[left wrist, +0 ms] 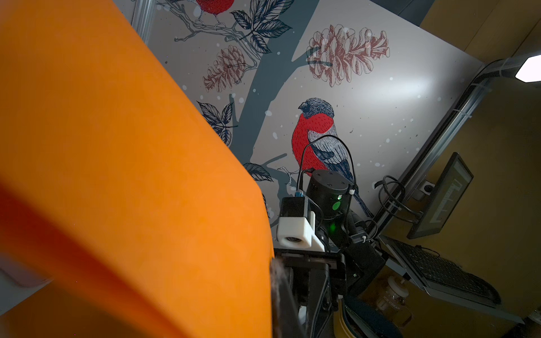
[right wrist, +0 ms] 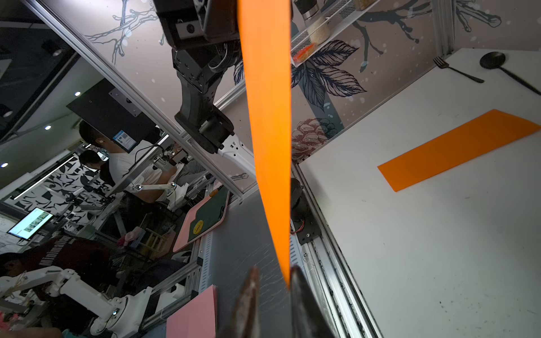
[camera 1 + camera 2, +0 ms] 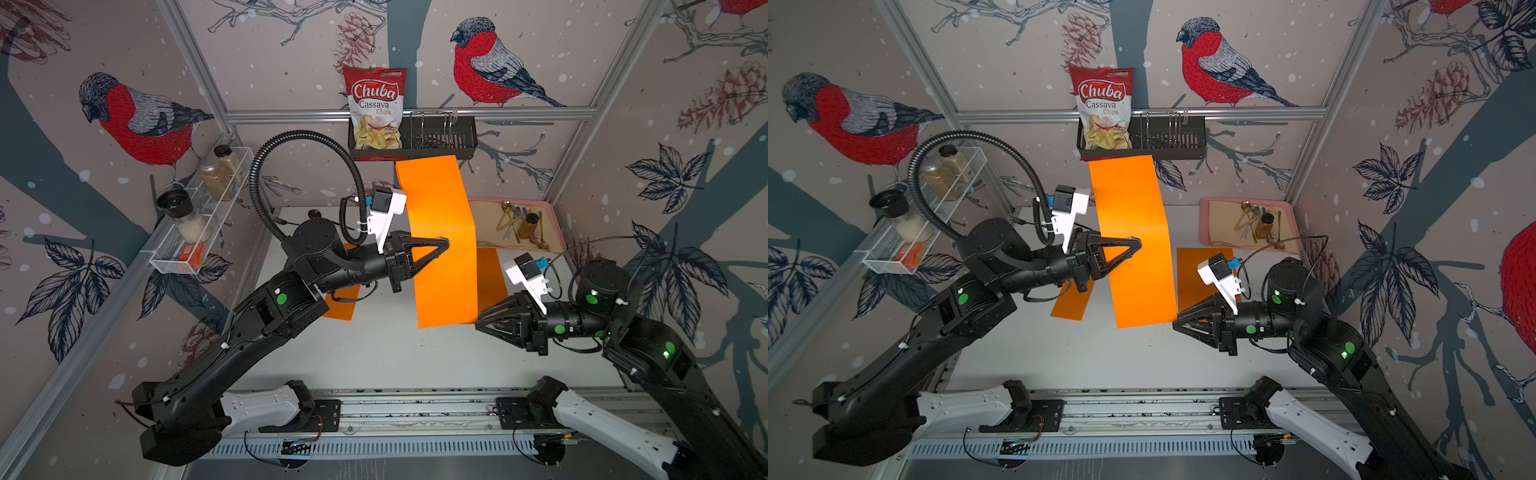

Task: Fold the rectangular paper in half along the long edge
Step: Fold the paper.

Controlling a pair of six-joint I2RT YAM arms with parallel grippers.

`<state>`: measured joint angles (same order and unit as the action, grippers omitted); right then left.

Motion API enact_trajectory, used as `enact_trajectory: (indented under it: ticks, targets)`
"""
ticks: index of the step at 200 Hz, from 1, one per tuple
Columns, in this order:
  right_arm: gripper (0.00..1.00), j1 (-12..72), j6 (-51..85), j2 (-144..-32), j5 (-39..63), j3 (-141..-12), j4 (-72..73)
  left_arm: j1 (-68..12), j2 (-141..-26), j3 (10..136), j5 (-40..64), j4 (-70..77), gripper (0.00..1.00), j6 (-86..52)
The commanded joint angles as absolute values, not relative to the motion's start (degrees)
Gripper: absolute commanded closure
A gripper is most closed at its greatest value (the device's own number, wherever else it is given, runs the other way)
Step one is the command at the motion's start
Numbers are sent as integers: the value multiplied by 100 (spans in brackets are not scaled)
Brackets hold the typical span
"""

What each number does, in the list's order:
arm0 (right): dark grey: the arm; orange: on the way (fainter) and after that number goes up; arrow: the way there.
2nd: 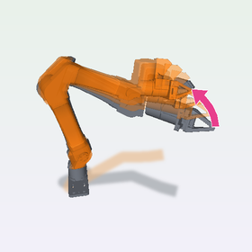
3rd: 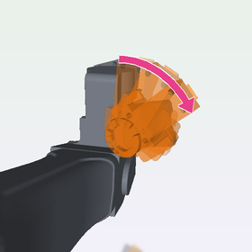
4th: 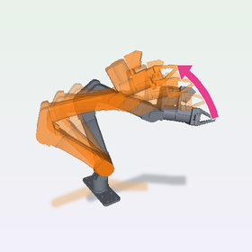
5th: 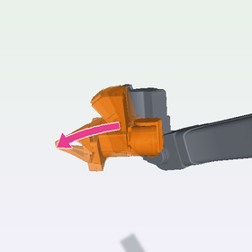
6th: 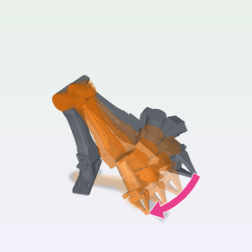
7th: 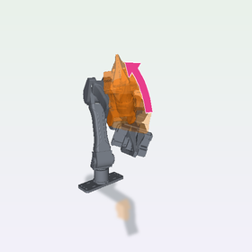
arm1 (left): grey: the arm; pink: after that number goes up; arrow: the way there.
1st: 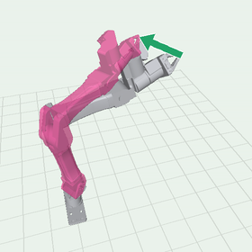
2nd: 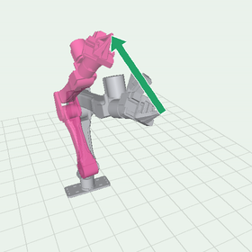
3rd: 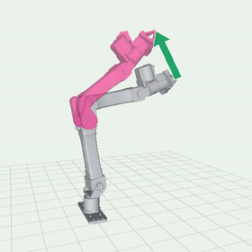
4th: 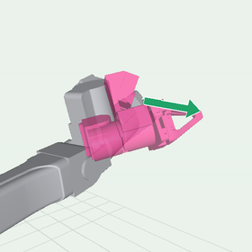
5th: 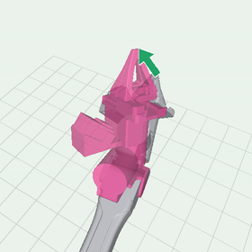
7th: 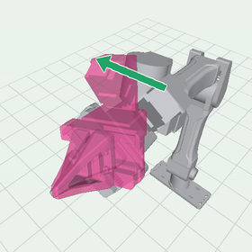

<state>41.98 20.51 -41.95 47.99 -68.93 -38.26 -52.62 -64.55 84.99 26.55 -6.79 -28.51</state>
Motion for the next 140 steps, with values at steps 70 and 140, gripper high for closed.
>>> enact_trajectory:
  ticks: [70, 140]
  targets:
    - [72, 4210, 1882, -4215, 4452, -7032, -4015, -5256, -6372, 8545, 2411, -748, 100, -2558]
    - [31, 4209, 1597, -4238, 2366, -7917, -3700, -4920, -6251, 7846, 2455, -531, 100, -2675]
